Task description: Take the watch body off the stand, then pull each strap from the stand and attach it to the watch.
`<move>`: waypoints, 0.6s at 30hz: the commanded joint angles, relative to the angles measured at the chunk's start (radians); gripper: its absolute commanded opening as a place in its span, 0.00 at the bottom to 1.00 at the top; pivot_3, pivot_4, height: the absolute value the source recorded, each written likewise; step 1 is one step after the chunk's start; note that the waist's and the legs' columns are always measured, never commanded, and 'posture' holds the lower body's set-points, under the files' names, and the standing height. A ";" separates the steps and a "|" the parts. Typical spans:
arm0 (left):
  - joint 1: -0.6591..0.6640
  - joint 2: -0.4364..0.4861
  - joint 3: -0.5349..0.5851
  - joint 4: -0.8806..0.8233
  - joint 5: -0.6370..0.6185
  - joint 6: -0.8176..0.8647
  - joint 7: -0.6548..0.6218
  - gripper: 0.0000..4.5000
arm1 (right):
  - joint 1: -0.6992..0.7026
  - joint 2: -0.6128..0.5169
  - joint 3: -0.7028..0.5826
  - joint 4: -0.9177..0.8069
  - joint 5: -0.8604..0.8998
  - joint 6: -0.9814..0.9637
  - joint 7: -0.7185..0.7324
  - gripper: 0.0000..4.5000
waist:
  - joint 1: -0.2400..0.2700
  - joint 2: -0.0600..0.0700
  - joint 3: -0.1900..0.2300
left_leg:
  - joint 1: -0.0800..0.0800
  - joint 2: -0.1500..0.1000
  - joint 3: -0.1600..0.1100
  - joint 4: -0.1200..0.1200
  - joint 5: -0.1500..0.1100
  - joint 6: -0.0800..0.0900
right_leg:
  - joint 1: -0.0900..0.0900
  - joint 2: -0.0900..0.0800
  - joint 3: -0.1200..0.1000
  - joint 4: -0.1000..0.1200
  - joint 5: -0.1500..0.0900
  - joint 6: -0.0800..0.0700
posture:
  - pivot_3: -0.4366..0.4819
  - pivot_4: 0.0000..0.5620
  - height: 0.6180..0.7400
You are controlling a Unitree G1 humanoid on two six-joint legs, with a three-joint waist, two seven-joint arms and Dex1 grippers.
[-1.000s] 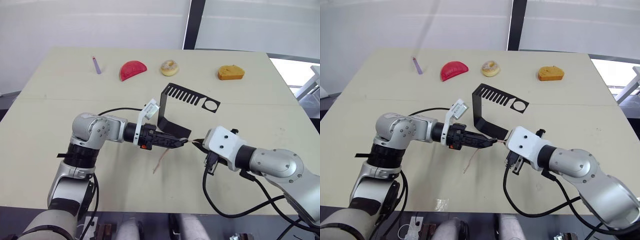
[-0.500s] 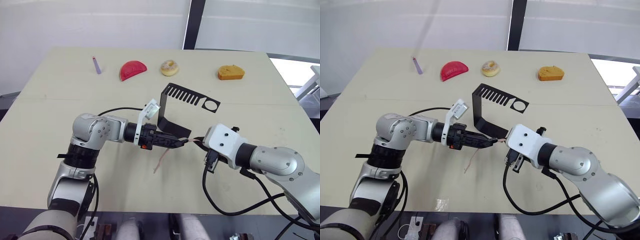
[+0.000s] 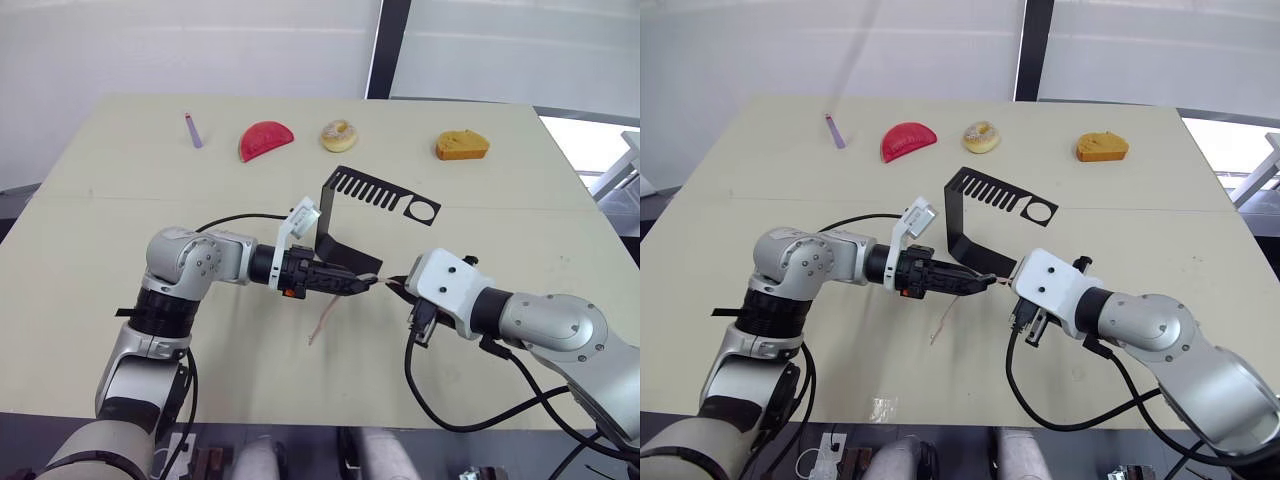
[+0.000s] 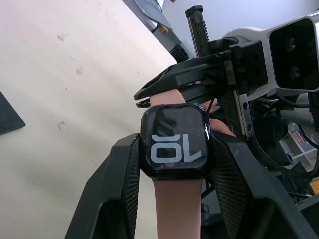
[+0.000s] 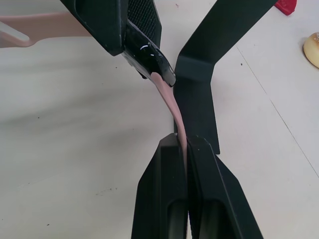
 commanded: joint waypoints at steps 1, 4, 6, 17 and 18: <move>-0.005 -0.013 -0.005 -0.033 -0.014 -0.014 -0.007 0.35 | -0.024 0.013 -0.019 -0.033 0.017 -0.009 0.022 0.01 | 0.000 0.000 0.000 | 0.000 0.000 0.000 0.000 0.000 0.000 | 0.000 0.000 0.000 0.000 0.000 0.000 | 0.48 0.27 0.98; -0.005 -0.013 -0.007 -0.036 -0.015 -0.015 -0.007 0.35 | -0.025 0.015 -0.020 -0.033 0.020 -0.007 0.022 0.01 | 0.000 0.000 0.000 | 0.000 0.000 0.000 0.000 0.000 0.000 | 0.000 0.000 0.000 0.000 0.000 0.000 | 0.48 0.27 0.98; -0.005 -0.014 -0.007 -0.037 -0.015 -0.015 -0.007 0.35 | -0.026 0.016 -0.020 -0.032 0.021 -0.007 0.022 0.01 | 0.000 0.000 0.000 | 0.000 0.000 0.000 0.000 0.000 0.000 | 0.000 0.000 0.000 0.000 0.000 0.000 | 0.48 0.27 0.98; -0.012 -0.024 0.005 -0.040 -0.025 -0.003 0.001 0.35 | -0.031 0.011 -0.021 -0.027 0.026 -0.006 0.026 0.01 | 0.000 0.000 0.000 | 0.000 0.000 0.000 0.000 0.000 0.000 | 0.000 0.000 0.000 0.000 0.000 0.000 | 0.48 0.27 0.98; -0.012 -0.025 0.006 -0.042 -0.027 -0.001 0.002 0.35 | -0.032 0.011 -0.021 -0.026 0.026 -0.006 0.027 0.01 | 0.000 0.000 0.000 | 0.000 0.000 0.000 0.000 0.000 0.000 | 0.000 0.000 0.000 0.000 0.000 0.000 | 0.48 0.27 0.98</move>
